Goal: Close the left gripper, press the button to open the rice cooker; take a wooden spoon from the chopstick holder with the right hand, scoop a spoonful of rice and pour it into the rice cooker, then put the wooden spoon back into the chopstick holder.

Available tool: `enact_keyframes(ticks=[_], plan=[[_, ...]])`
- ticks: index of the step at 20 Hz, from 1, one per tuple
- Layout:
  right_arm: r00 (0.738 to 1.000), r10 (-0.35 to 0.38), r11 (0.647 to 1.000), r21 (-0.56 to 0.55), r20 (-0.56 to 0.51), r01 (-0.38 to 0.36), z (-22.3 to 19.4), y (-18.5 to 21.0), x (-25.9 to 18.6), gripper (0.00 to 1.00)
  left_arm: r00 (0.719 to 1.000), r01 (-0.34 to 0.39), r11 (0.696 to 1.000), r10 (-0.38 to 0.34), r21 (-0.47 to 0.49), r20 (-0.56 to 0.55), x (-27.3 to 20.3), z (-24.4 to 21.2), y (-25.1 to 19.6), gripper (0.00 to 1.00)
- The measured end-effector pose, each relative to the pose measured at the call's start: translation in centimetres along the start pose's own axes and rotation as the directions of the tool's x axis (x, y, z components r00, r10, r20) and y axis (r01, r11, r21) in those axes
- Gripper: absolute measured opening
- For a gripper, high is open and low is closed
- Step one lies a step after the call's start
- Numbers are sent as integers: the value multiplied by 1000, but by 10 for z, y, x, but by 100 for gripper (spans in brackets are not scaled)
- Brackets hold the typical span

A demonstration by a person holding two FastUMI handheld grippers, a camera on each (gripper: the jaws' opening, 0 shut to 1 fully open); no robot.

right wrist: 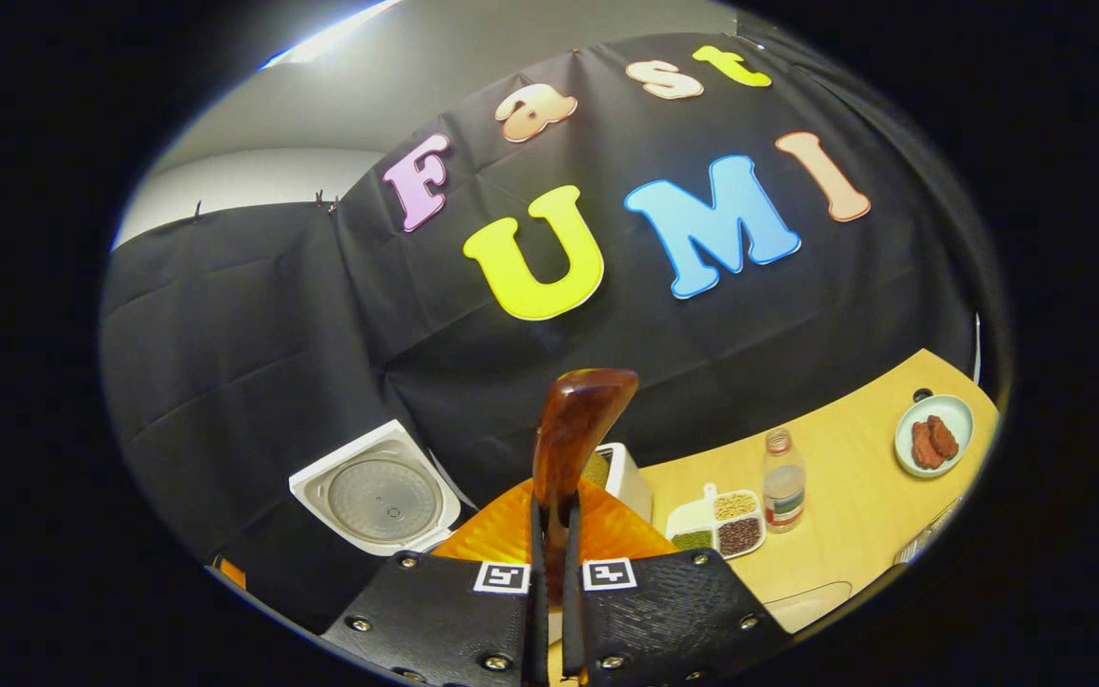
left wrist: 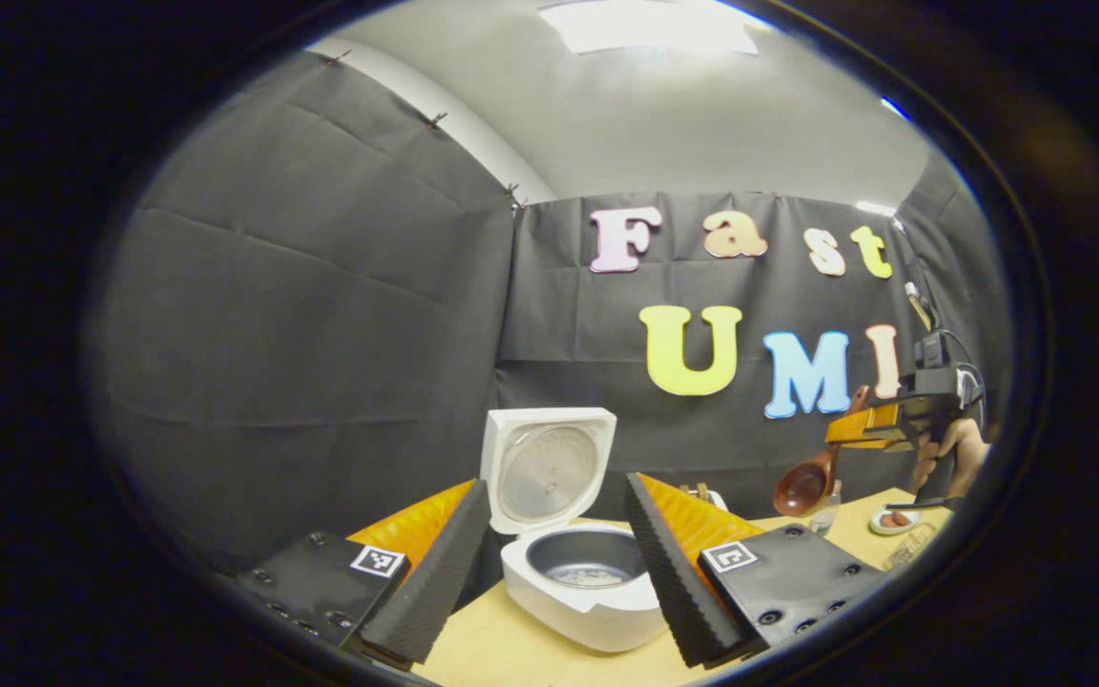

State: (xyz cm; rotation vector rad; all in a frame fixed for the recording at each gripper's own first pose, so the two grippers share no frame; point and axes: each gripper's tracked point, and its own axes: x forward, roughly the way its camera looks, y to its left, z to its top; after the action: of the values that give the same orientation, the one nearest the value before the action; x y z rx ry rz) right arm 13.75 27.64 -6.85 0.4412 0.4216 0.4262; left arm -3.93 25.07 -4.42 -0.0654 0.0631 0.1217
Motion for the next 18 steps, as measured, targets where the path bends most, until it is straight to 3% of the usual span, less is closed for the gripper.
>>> enact_keyframes(ticks=[1,6,7,9,17,18], plan=[[1000,-17,1000,0,8,17,3,-11,-5,6,1000,10,1000,-10,0,3,3,1,-10,100],[994,-96,995,-3,43,96,22,-65,-42,6,998,60,998,-60,-6,7,7,9,-55,94],[992,-113,994,-5,51,113,26,-77,-48,6,998,70,998,-70,-4,8,6,10,-63,100],[988,-143,990,-4,64,144,33,-100,-62,6,996,90,996,-90,-4,10,6,13,-80,94],[961,-265,964,33,83,264,43,-188,-109,6,984,176,984,-176,-11,16,22,26,-169,98],[956,-282,959,33,84,280,42,-200,-115,6,983,185,983,-185,-12,16,22,27,-177,94]])
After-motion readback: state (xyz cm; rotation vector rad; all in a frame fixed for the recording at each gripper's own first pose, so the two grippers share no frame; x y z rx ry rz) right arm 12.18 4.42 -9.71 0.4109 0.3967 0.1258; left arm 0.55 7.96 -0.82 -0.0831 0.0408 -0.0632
